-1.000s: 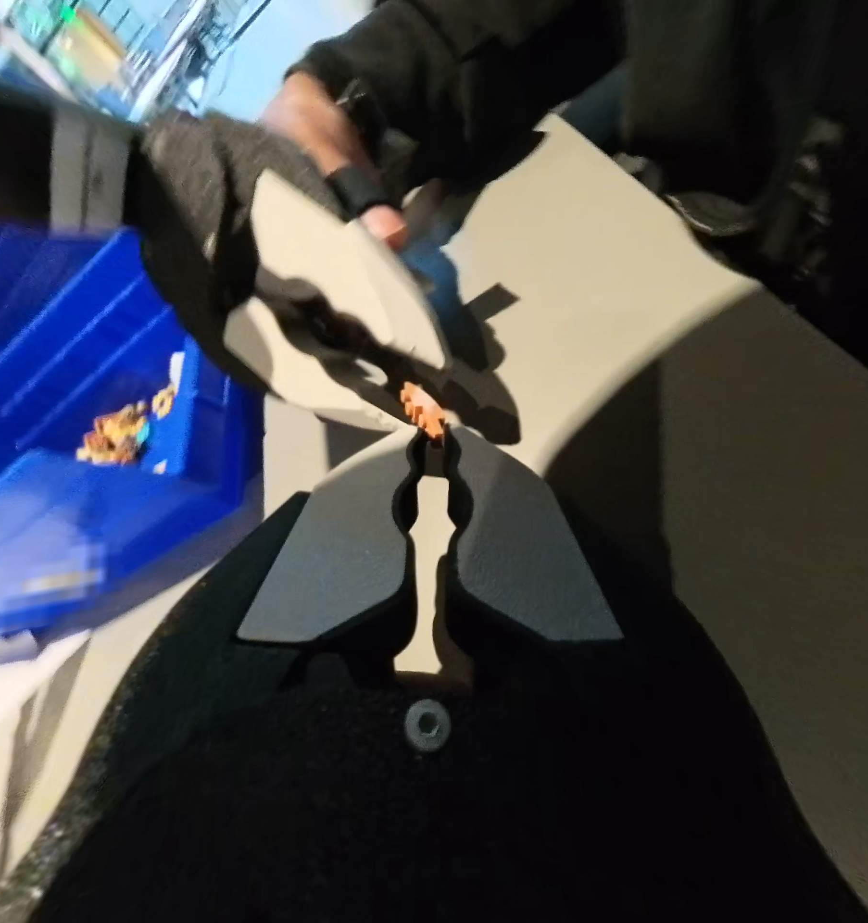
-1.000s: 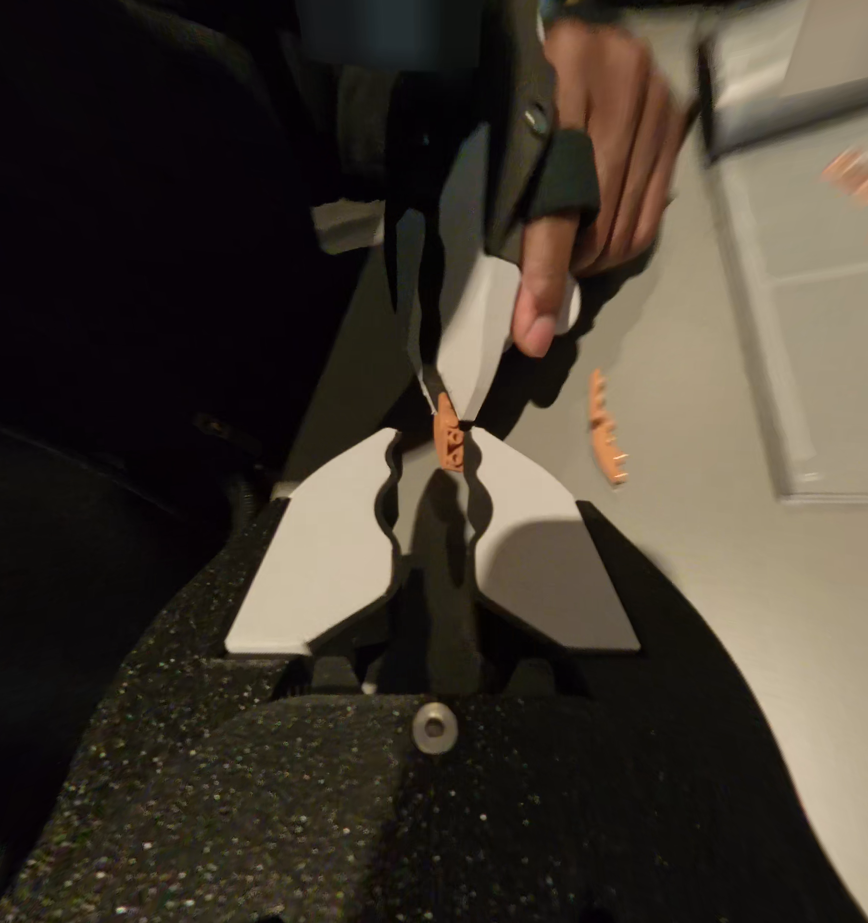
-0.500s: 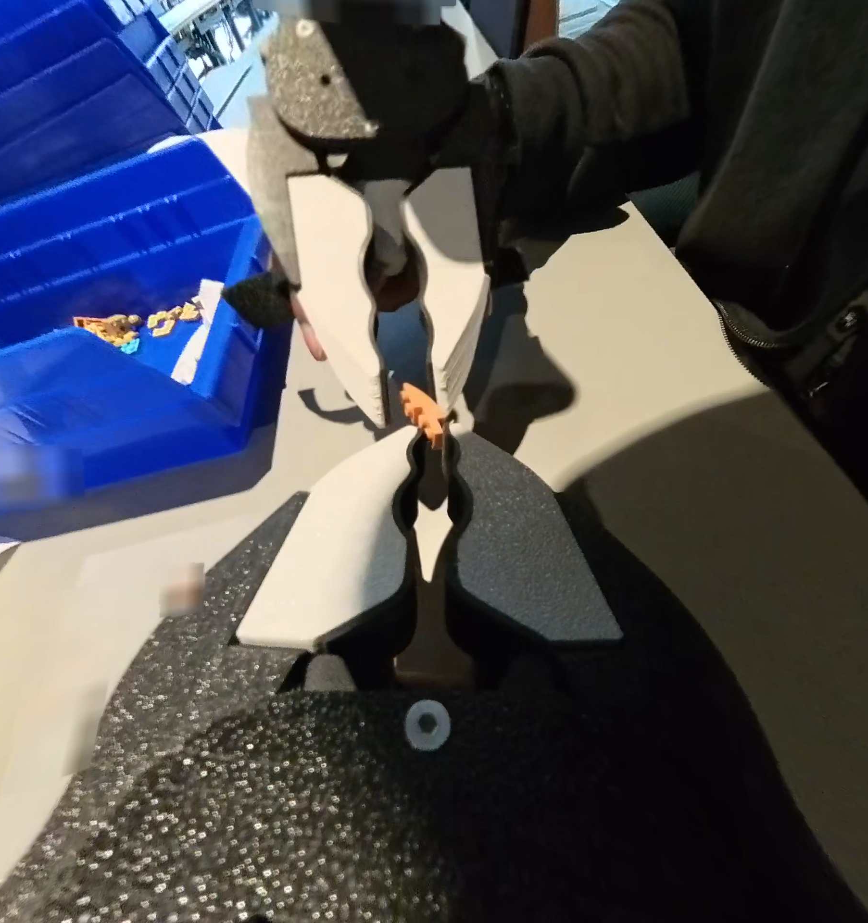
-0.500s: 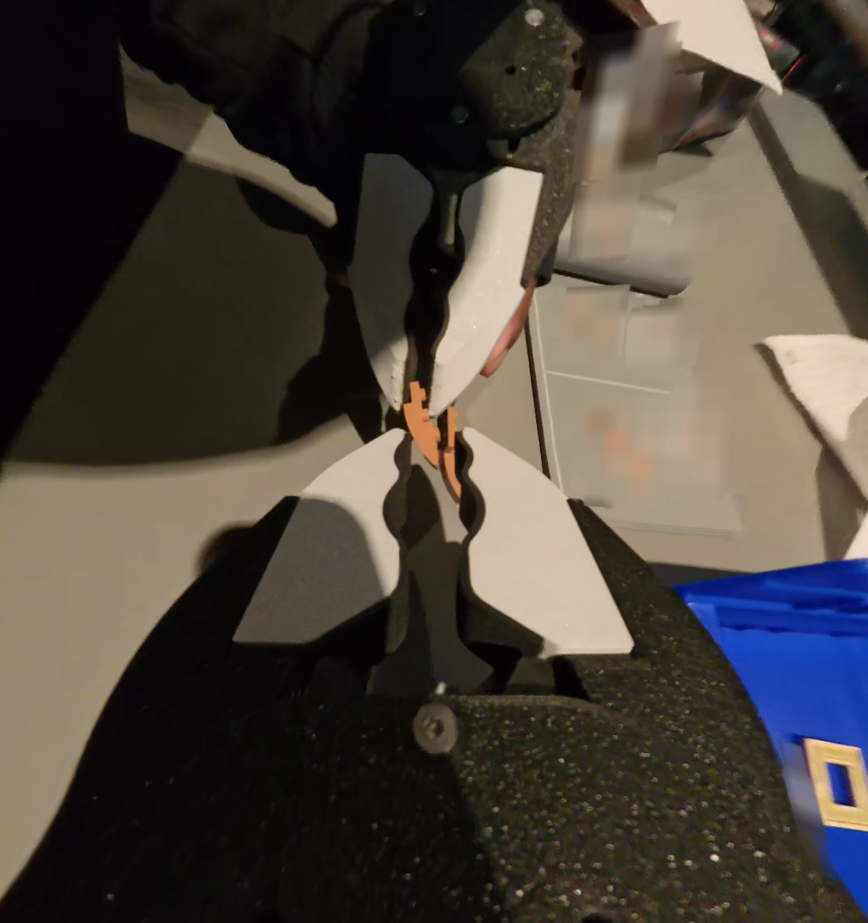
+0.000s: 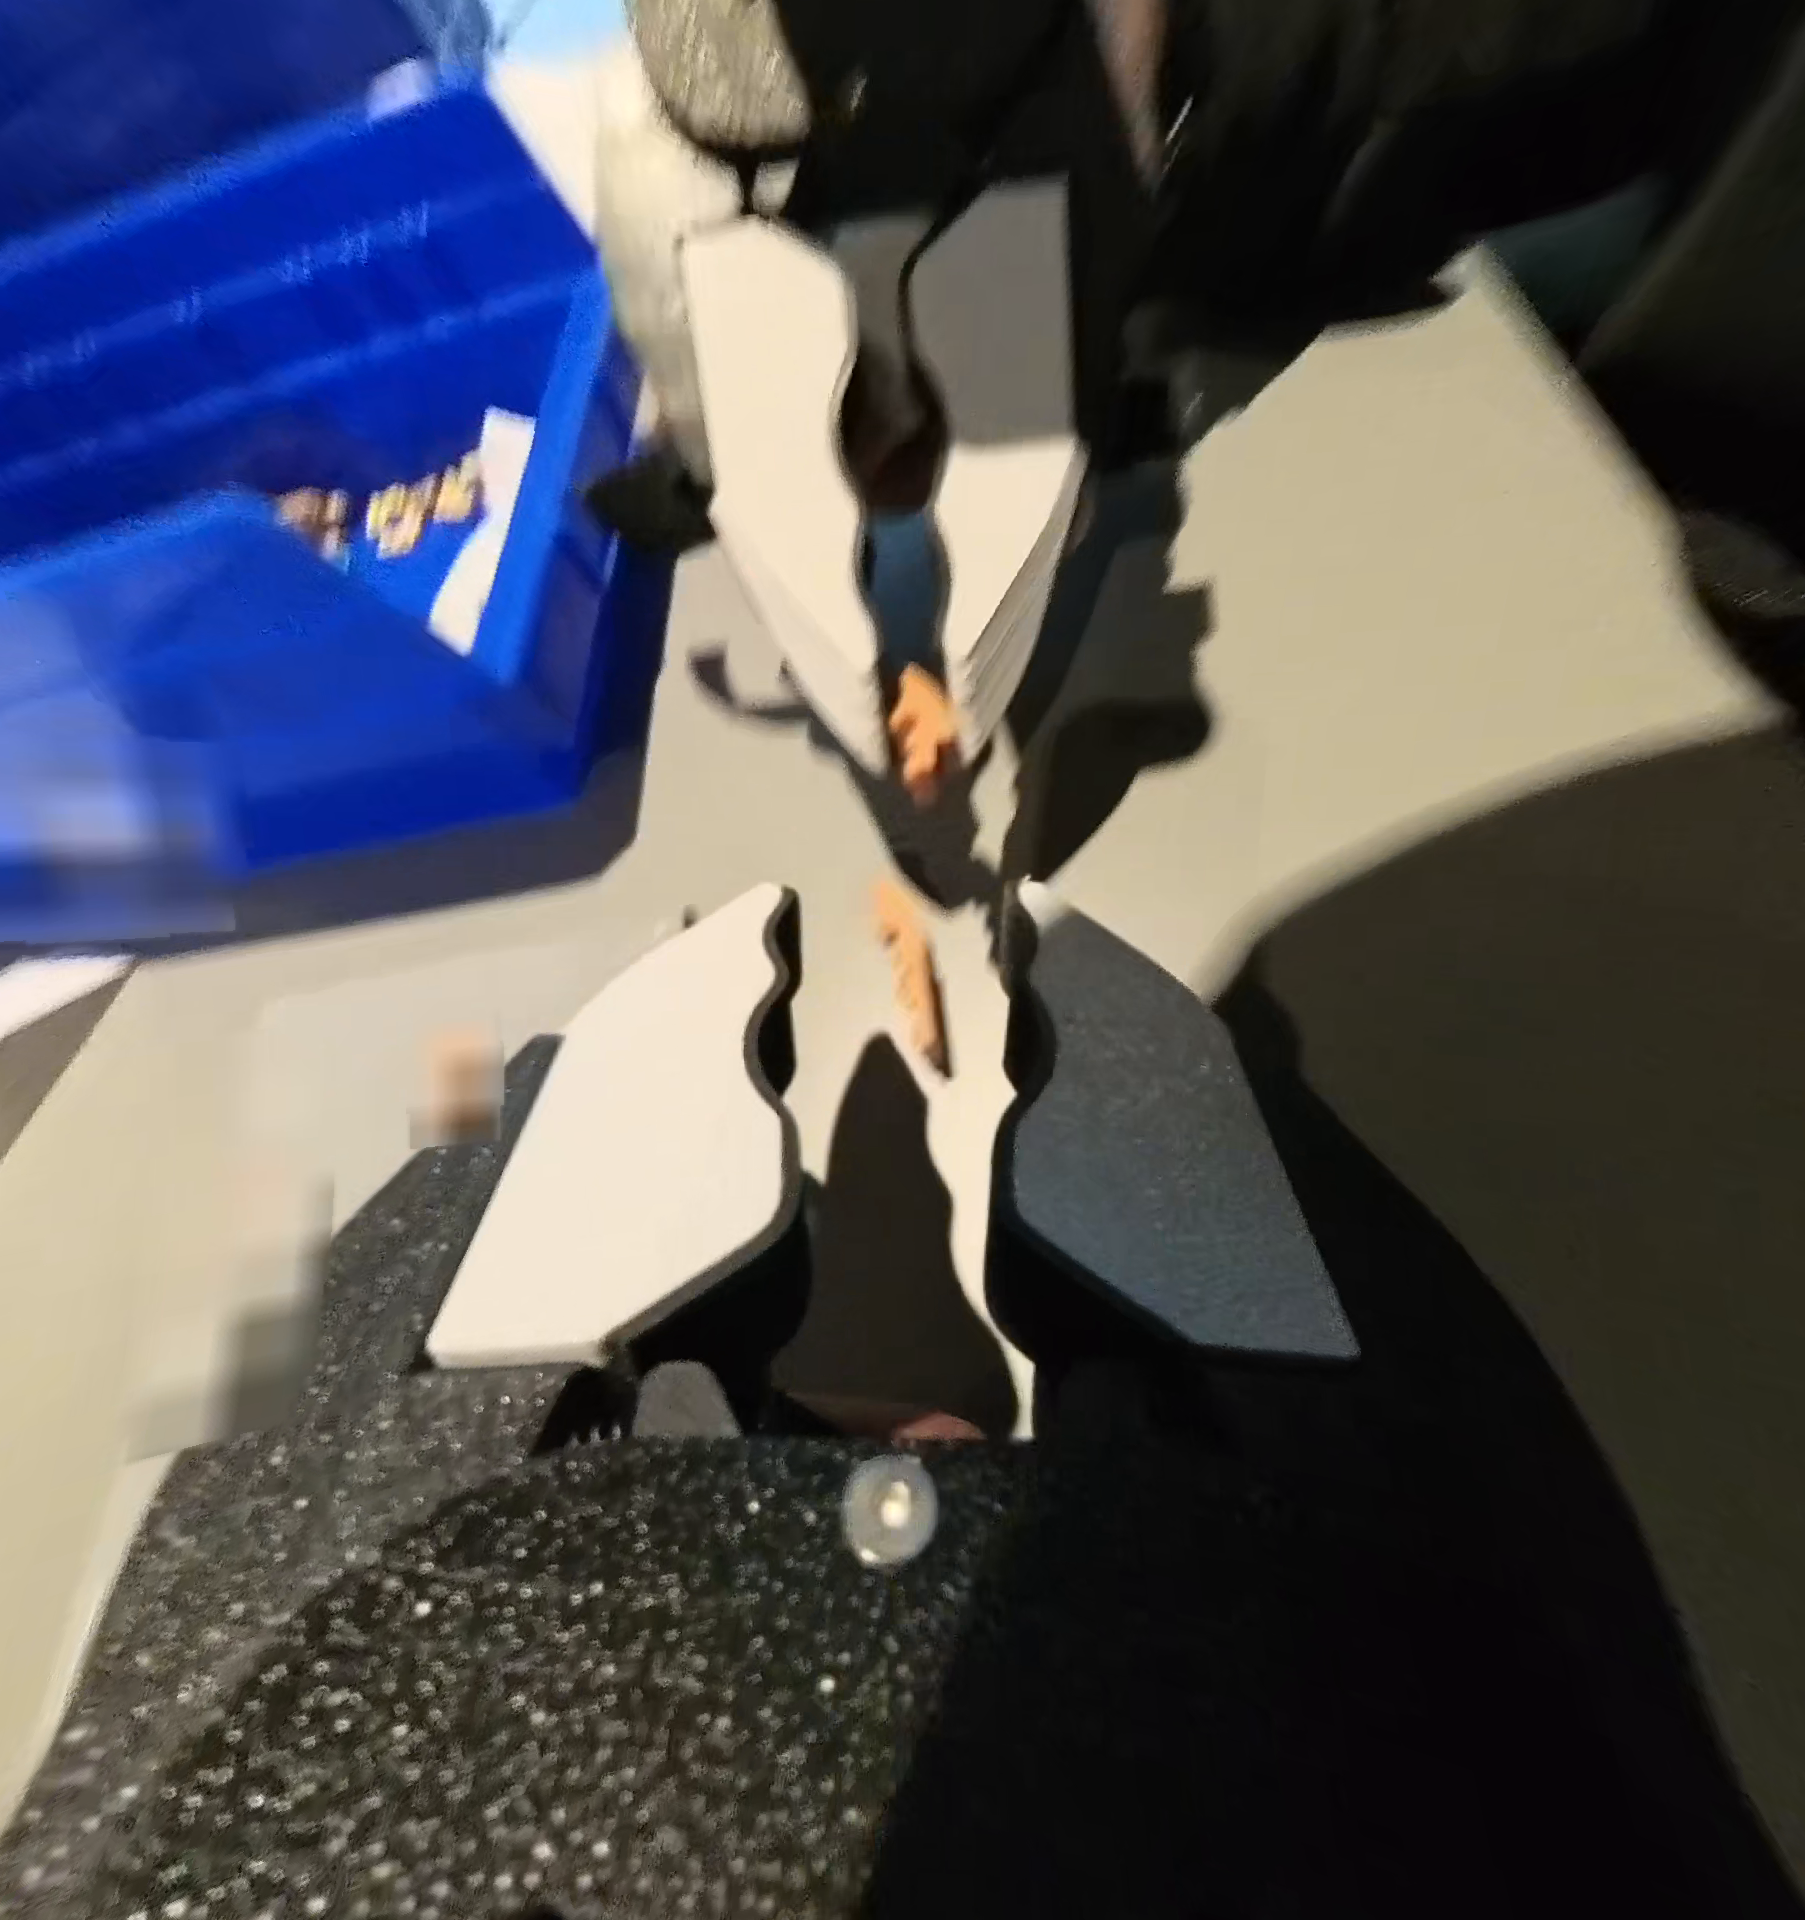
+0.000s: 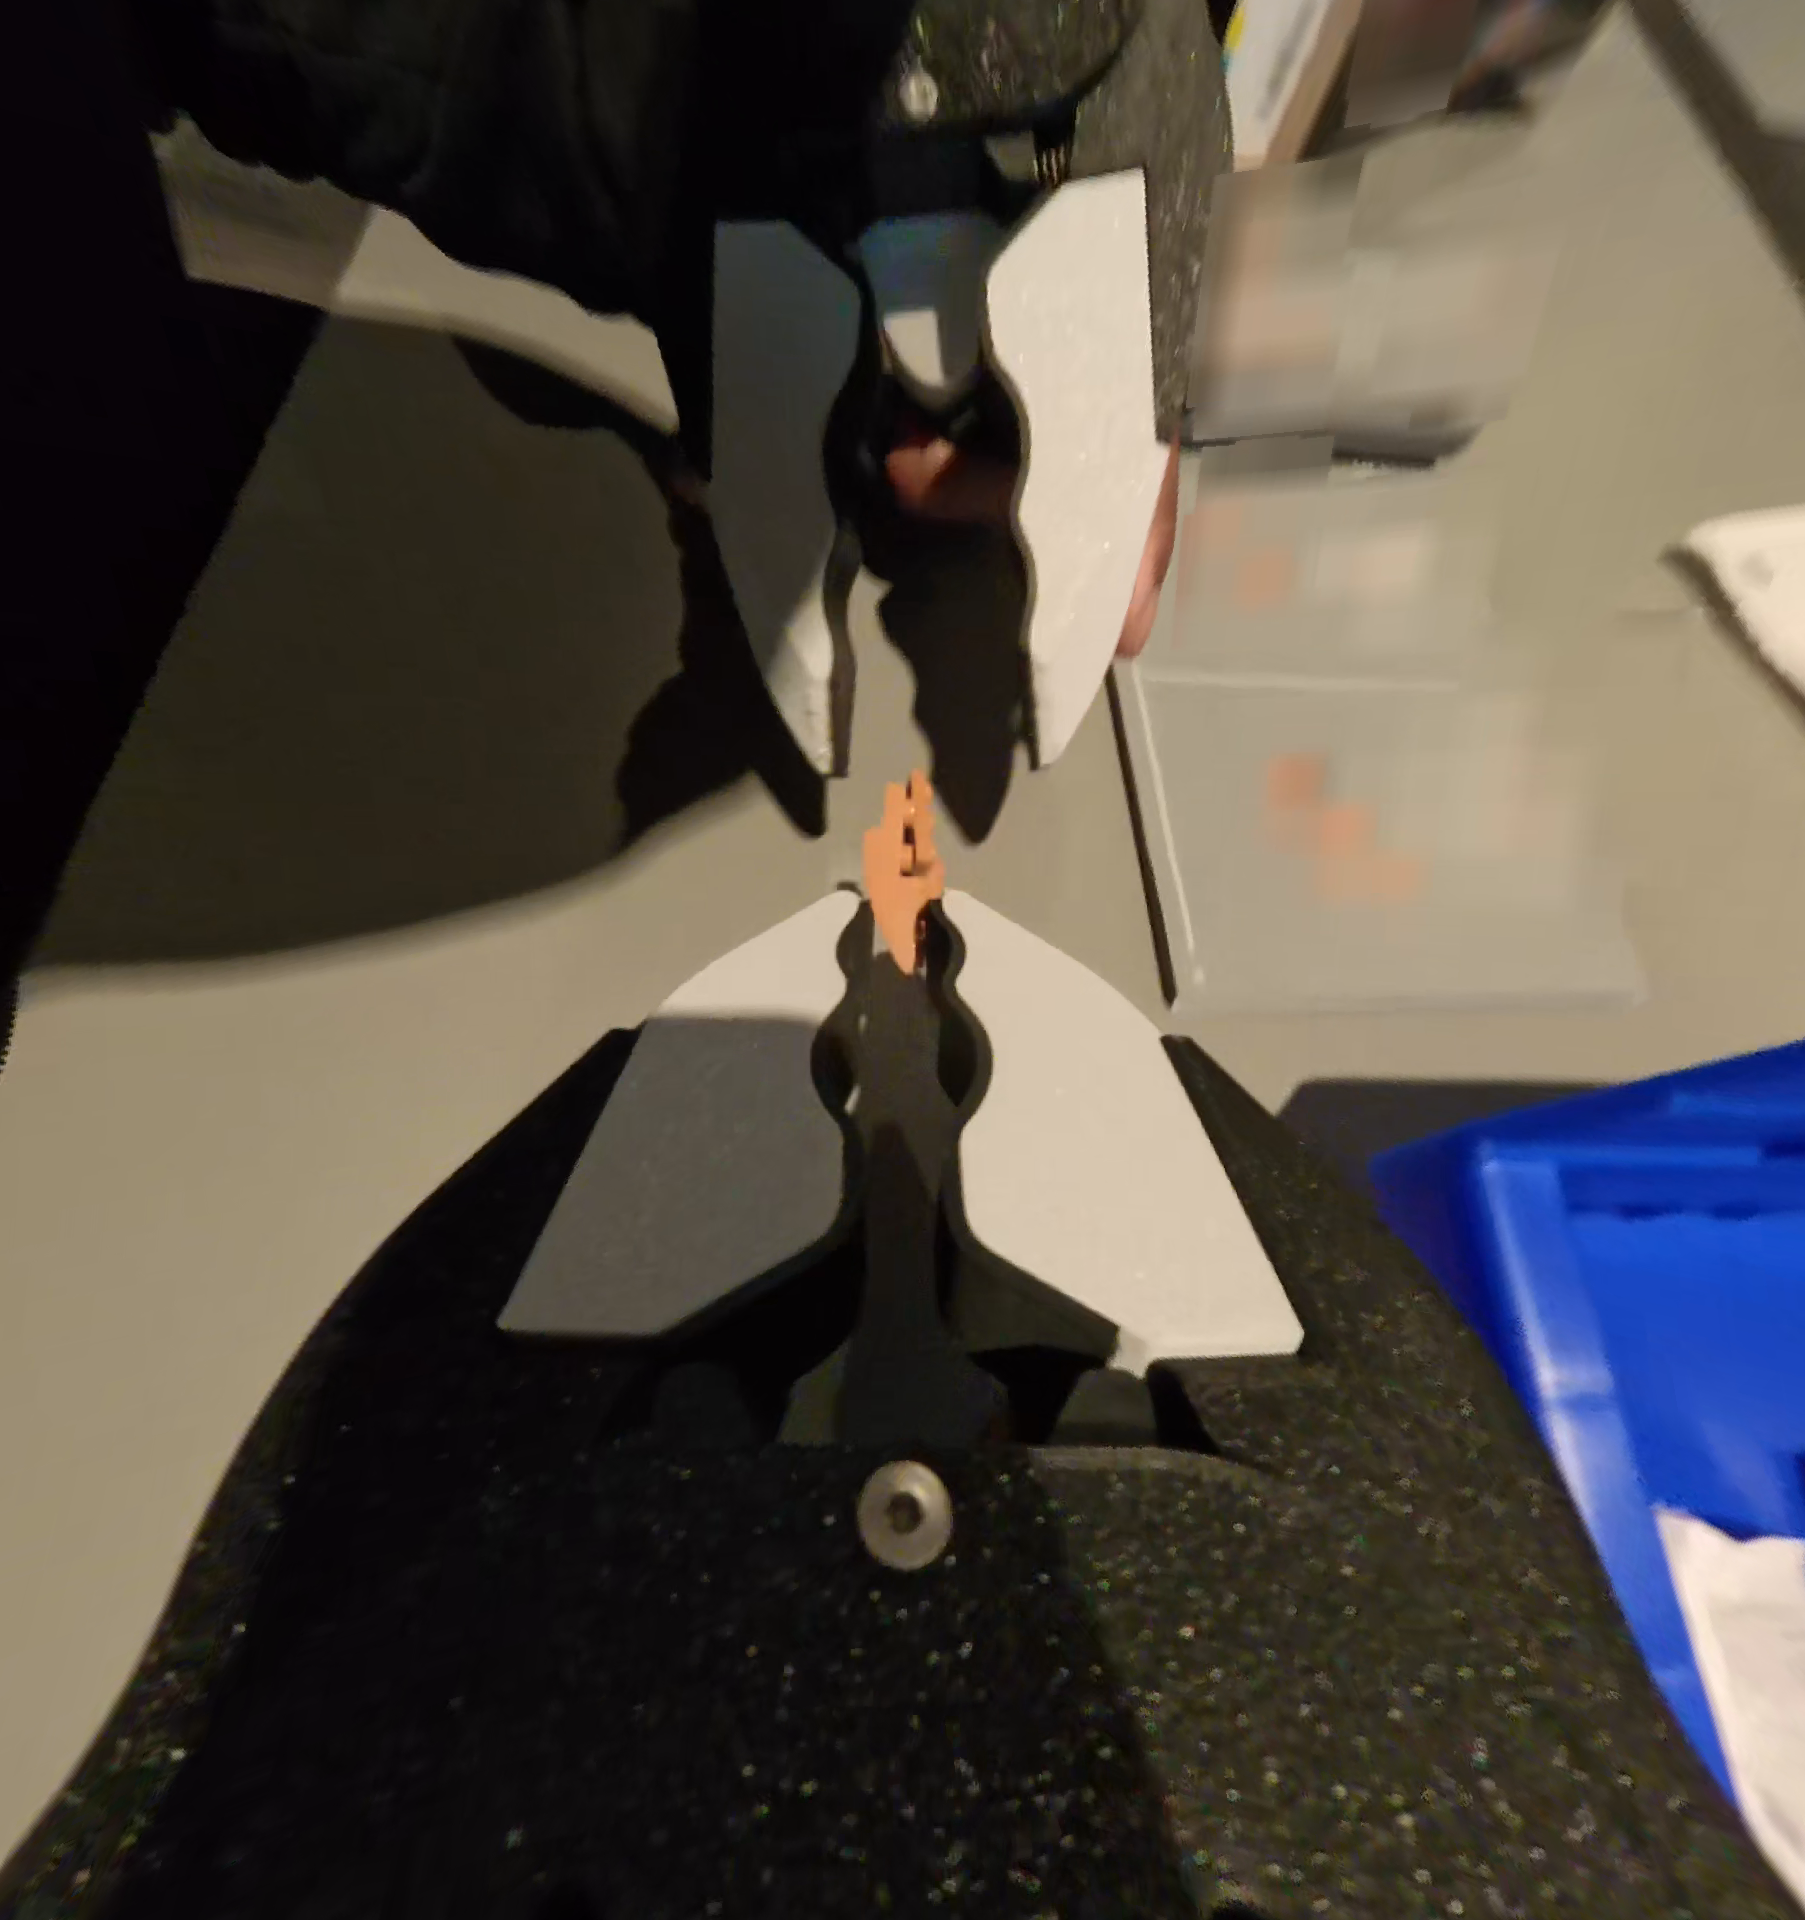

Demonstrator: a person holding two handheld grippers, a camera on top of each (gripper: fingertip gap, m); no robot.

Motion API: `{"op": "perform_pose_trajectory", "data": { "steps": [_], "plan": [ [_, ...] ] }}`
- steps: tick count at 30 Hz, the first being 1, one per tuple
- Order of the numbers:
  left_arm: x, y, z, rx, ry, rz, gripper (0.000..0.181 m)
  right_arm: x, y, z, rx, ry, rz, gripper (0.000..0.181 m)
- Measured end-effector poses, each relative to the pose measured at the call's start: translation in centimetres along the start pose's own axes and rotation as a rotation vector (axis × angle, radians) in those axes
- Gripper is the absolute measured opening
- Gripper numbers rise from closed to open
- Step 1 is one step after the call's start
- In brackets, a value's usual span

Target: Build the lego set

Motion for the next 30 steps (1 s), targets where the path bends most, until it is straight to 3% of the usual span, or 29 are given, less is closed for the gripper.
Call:
{"op": "perform_pose_trajectory", "data": {
  "steps": [4, 8, 12, 30],
  "plan": [
    [-1.2, -0.9, -0.1, 0.032, -0.027, -0.163, 0.032, -0.6, -0.8, 0.2, 0.007, -0.045, -0.074, 0.009],
    [-1.1, -1.1, 0.2, 0.018, -0.048, -0.198, 0.015, -0.9, -1.5, 0.4, 0.015, -0.089, -0.115, 0.009],
    [-1.1, -1.2, 0.3, 0.02, -0.068, -0.214, 0.005, -0.7, -1.8, 0.6, 0.02, -0.125, -0.139, 0.009],
    [-0.9, -1.4, 0.7, -0.007, -0.092, -0.204, 0.005, -0.5, -2.2, 0.6, 0.041, -0.174, -0.226, 0.009]
  ]
}}
Point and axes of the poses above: each gripper's, where its closed fingertips meet, y back along the fingers, x out of its top, z = x × y across the jaws, the point moved 9 cm from there along y, back along the fingers, and after that the axes turned 3 degrees about -z, right-handed, at the moved point
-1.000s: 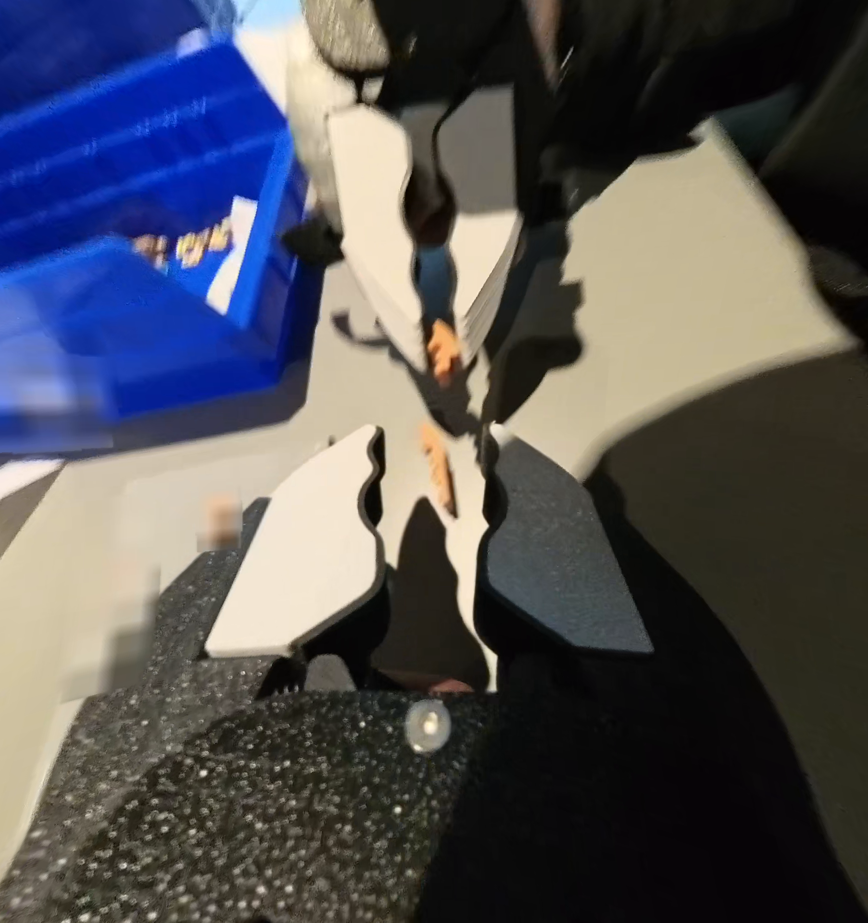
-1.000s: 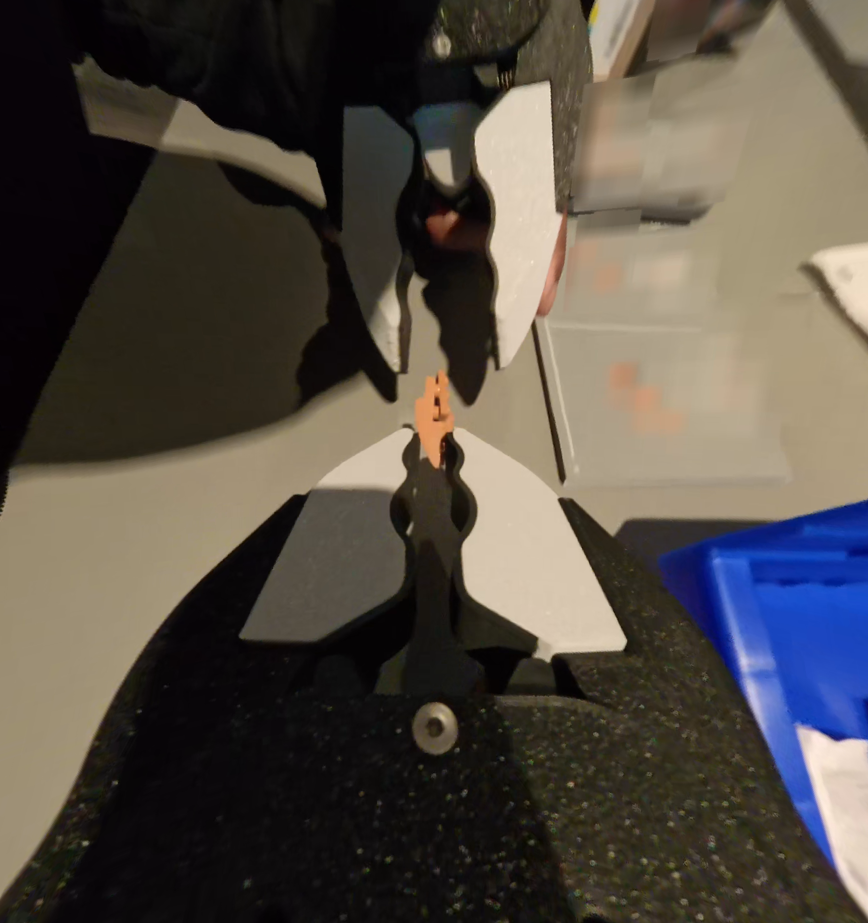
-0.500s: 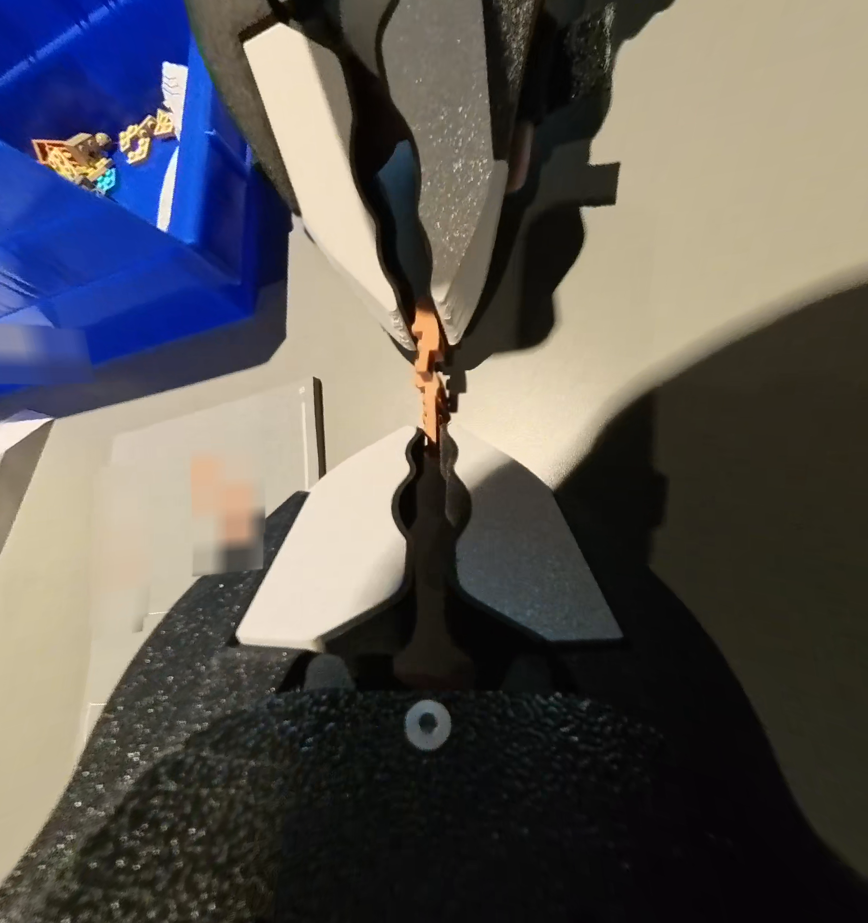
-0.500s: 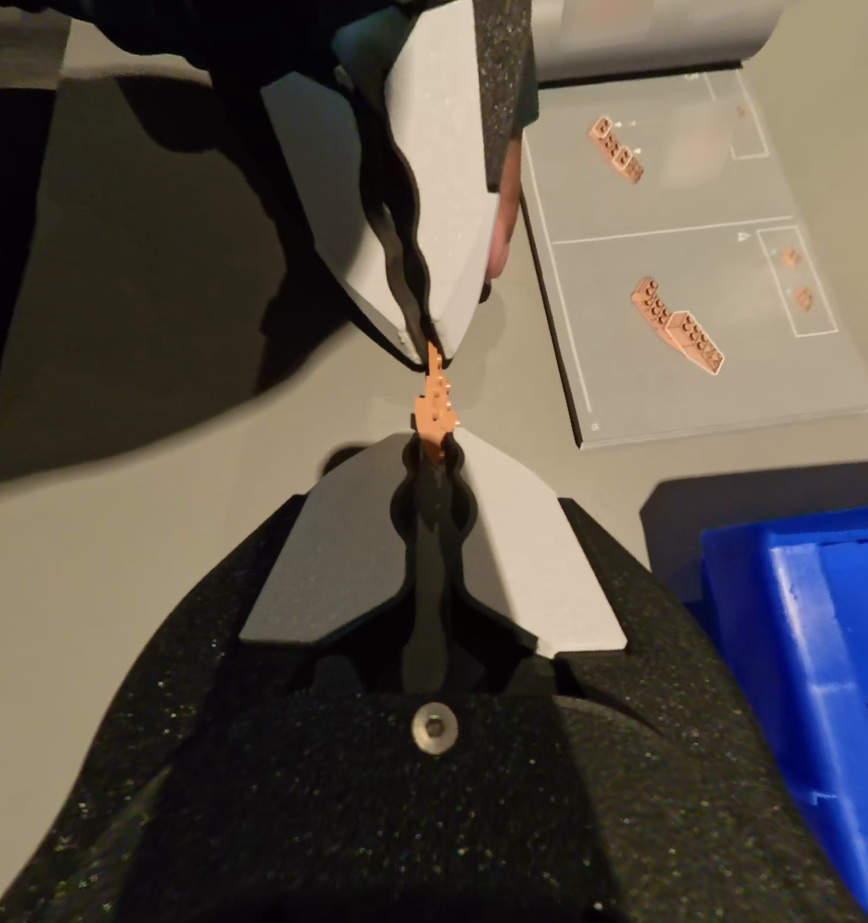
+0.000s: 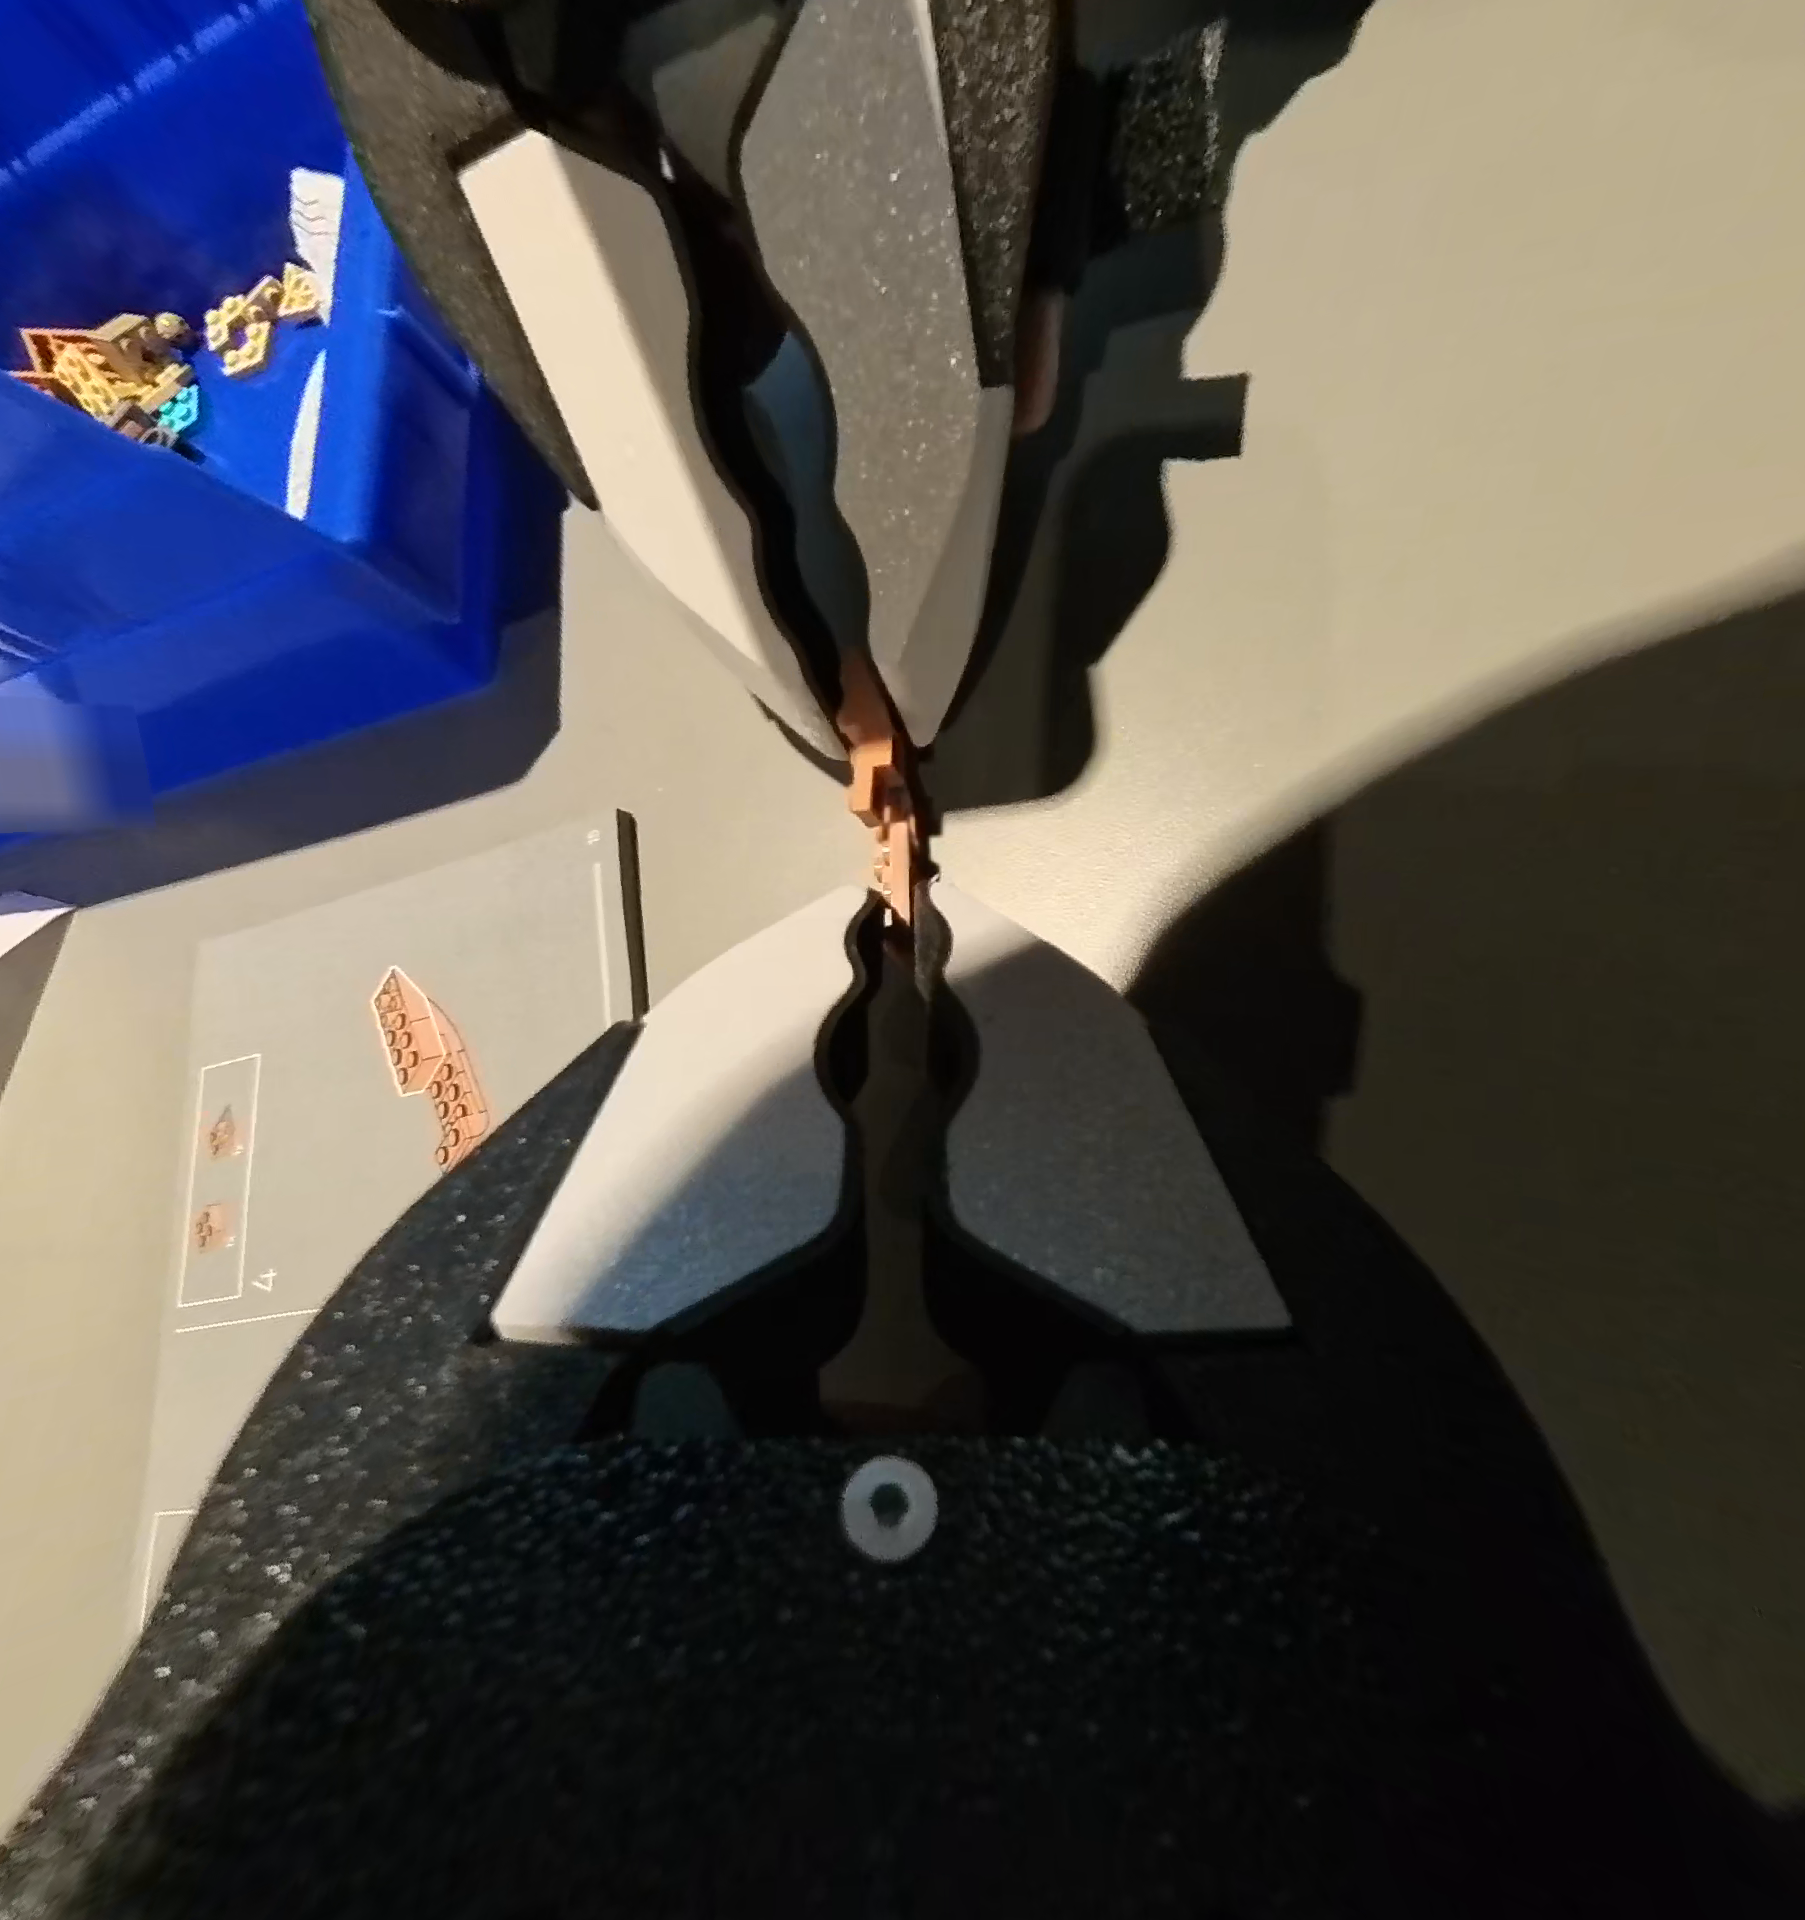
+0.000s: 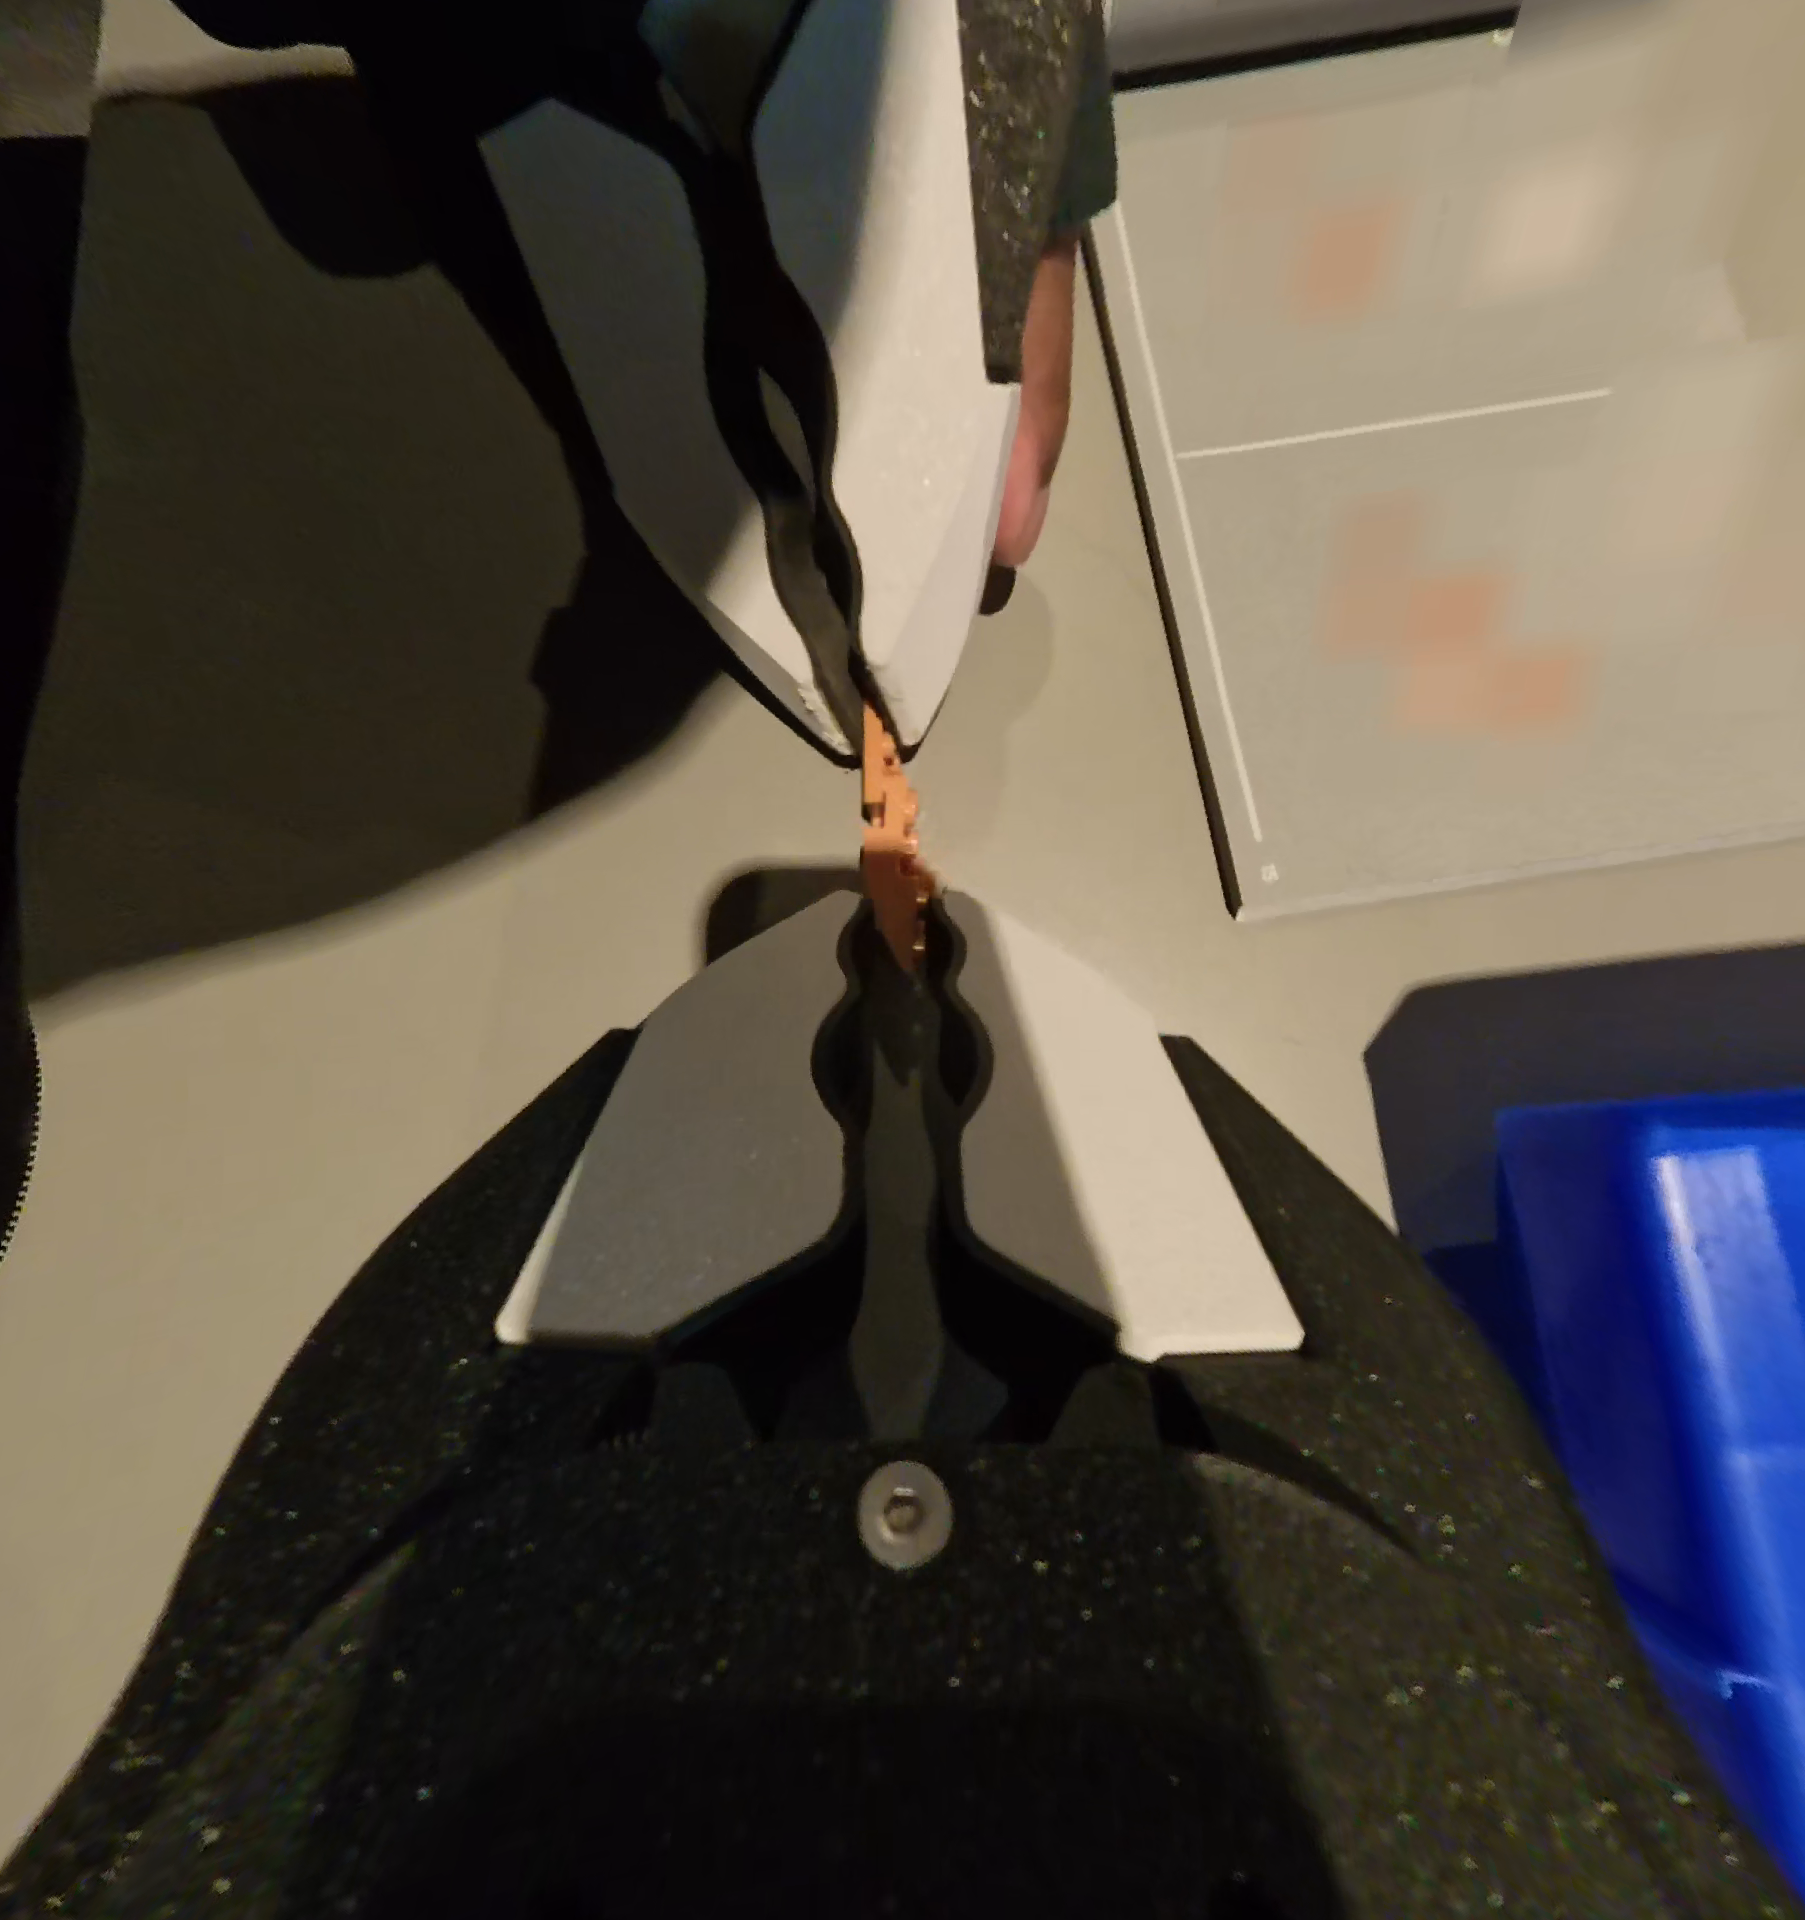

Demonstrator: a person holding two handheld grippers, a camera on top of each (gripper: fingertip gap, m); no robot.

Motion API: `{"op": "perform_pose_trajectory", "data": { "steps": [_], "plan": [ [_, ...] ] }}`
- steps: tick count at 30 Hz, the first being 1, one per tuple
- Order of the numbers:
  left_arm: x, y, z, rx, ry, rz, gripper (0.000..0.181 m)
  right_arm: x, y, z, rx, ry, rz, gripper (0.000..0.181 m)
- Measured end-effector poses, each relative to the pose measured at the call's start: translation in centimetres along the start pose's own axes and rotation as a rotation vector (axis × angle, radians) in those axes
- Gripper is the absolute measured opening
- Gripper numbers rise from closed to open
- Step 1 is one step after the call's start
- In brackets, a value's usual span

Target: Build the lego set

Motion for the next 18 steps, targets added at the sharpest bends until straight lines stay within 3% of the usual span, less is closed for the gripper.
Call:
{"op": "perform_pose_trajectory", "data": {
  "steps": [18],
  "plan": [
    [0.23, -0.14, 0.23, -0.002, -0.016, 0.005, 0.006, 0.48, -0.61, -0.13, -0.007, 0.032, -0.105, 0.008]
  ]
}}
Point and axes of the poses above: each gripper's, where its closed fingertips meet, y back along the fingers, x out of its top, z = x × y across the jaws, the point moved 9 cm from there along y, back along the fingers, and after that the axes turned 3 degrees about -z, right-handed, at the moved point
